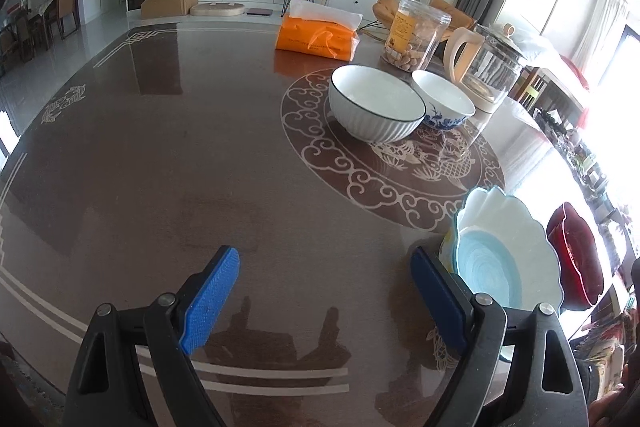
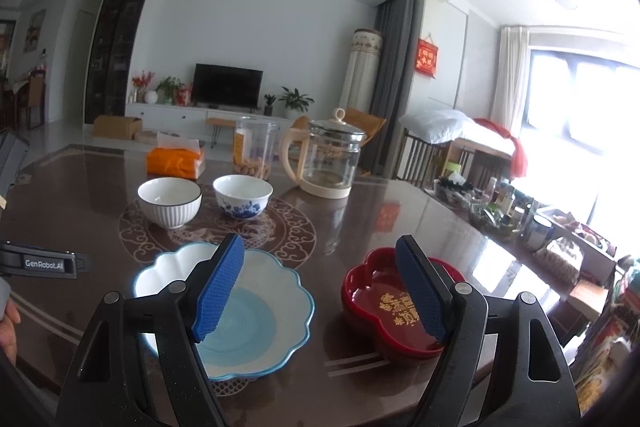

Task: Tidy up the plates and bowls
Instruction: 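Withdraw the right gripper and move toward the black-rimmed white bowl, then close the right gripper on the white bowl rim and lift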

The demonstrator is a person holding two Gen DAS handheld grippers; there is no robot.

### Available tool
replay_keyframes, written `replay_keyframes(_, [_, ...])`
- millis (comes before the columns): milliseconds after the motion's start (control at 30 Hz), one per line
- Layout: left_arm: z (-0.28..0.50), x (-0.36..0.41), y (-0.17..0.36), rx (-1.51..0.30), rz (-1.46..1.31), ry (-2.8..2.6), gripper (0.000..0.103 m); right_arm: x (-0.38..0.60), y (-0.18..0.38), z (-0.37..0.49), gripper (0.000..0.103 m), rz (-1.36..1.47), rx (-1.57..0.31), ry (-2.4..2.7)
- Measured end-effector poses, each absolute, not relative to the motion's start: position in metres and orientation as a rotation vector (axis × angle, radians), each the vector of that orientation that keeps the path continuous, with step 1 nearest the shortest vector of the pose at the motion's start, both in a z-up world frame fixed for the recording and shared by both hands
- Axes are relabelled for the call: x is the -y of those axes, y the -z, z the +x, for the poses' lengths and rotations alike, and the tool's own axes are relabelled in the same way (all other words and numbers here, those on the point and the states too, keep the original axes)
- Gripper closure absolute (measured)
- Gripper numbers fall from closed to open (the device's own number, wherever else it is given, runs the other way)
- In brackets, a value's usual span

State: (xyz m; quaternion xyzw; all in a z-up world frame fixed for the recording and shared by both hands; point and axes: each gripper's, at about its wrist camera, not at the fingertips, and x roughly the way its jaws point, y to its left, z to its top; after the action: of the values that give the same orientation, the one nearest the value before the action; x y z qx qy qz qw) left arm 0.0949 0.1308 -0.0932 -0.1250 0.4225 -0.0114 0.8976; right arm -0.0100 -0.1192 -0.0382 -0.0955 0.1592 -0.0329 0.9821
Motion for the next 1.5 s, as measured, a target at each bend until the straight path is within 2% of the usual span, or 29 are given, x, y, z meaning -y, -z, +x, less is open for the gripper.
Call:
replay_keyframes(133, [0.139, -0.159, 0.069, -0.881, -0.329, 0.09, 0.016, 0.11, 0.013, 0.036, 0.022, -0.133, -0.463, -0.079])
replay_keyframes(267, [0.204, -0.175, 0.064, -0.973, -0.358, 0.126, 0.016, 0.109, -0.001, 0.121, 0.022, 0.111, -0.7, -0.233])
replay_keyframes(433, [0.278, -0.169, 0.075, -1.072, -0.303, 0.131, 0.016, 0.104, 0.048, 0.24, 0.022, 0.381, -1.087, -0.291])
replay_keyframes(567, [0.309, -0.156, 0.088, -1.112, -0.246, 0.118, 0.025, 0.096, 0.095, 0.285, 0.023, 0.495, -1.253, -0.285])
replay_keyframes(700, [0.324, -0.144, 0.099, -1.127, -0.183, 0.114, 0.038, 0.083, 0.114, 0.303, 0.023, 0.524, -1.273, -0.261])
replay_keyframes(767, [0.328, -0.139, 0.107, -1.139, -0.162, 0.108, 0.048, 0.076, 0.118, 0.313, 0.025, 0.506, -1.283, -0.252])
replay_keyframes(800, [0.33, -0.138, 0.11, -1.148, -0.158, 0.11, 0.052, 0.072, 0.119, 0.318, 0.035, 0.495, -1.292, -0.253])
replay_keyframes(833, [0.332, -0.137, 0.114, -1.158, -0.158, 0.113, 0.06, 0.068, 0.121, 0.321, 0.05, 0.484, -1.302, -0.256])
replay_keyframes(900, [0.334, -0.136, 0.12, -1.169, -0.156, 0.122, 0.072, 0.06, 0.126, 0.328, 0.064, 0.471, -1.325, -0.264])
replay_keyframes(967, [0.335, -0.136, 0.123, -1.167, -0.154, 0.134, 0.089, 0.055, 0.13, 0.331, 0.065, 0.457, -1.332, -0.259])
replay_keyframes(1033, [0.333, -0.135, 0.123, -1.154, -0.165, 0.157, 0.095, 0.051, 0.134, 0.333, 0.073, 0.448, -1.339, -0.265])
replay_keyframes(1100, [0.332, -0.132, 0.122, -1.147, -0.146, 0.151, 0.095, 0.049, 0.136, 0.334, 0.08, 0.457, -1.337, -0.284])
replay_keyframes(1267, [0.321, -0.134, 0.112, -1.126, -0.174, 0.172, 0.095, 0.049, 0.129, 0.325, 0.081, 0.418, -1.325, -0.278])
replay_keyframes(1500, [0.279, -0.125, 0.065, -1.041, -0.185, 0.218, 0.094, 0.065, 0.091, 0.287, 0.081, 0.418, -1.271, -0.339])
